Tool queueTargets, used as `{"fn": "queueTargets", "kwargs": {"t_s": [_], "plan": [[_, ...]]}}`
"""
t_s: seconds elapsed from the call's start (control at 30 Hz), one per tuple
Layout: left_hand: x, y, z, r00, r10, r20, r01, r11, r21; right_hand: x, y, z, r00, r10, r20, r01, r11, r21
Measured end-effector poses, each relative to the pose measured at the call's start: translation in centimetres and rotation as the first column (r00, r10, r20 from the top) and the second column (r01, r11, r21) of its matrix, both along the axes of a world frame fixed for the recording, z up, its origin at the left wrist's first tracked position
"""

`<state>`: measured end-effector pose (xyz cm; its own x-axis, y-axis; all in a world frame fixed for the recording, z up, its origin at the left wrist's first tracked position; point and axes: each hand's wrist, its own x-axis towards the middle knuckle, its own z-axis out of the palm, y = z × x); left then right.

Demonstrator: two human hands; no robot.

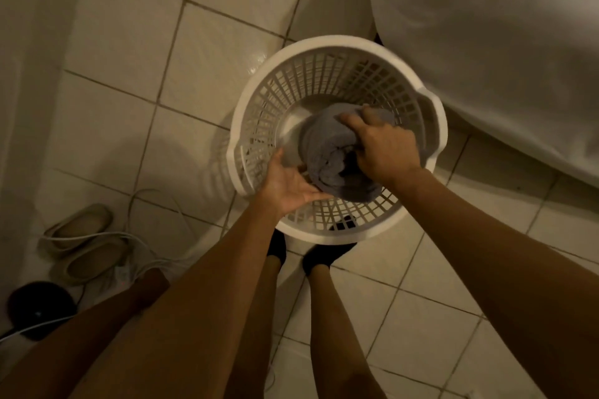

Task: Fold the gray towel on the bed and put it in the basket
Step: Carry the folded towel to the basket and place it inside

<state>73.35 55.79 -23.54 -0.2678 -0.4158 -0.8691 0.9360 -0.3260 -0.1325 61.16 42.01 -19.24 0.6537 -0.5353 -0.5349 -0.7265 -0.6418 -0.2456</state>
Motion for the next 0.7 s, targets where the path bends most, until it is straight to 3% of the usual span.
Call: {"fn": "queueTargets", "kwargs": {"t_s": [0.2,0.37,0.5,0.6,0.7], "plan": [[-2.4,0.5,-1.7,0.994,0.093,-0.052,-0.092,0.995,0.026,-0.3,1.8,-0.1,1.000,-0.005,0.006,0.005,0.995,-0.101],[-0.3,1.3,-1.9,0.990,-0.141,-0.007,0.141,0.983,0.116,-0.8,3.9,-2.0,0.998,0.041,-0.049,-0.042,0.999,-0.018],[1.0,1.5,-2.2,0.968,-0.247,0.052,0.233,0.953,0.192,0.0,4.9,-2.8,0.996,0.047,-0.070,-0.044,0.998,0.044],[2.1,1.3,-2.2,0.957,-0.249,0.148,0.213,0.951,0.224,0.0,6.2,-3.1,0.996,-0.041,-0.085,0.053,0.989,0.140],[2.9,0.8,-1.0,0.939,-0.256,0.229,0.205,0.953,0.224,-0.8,7.4,-2.1,0.957,-0.290,-0.021,0.284,0.916,0.284]]}}
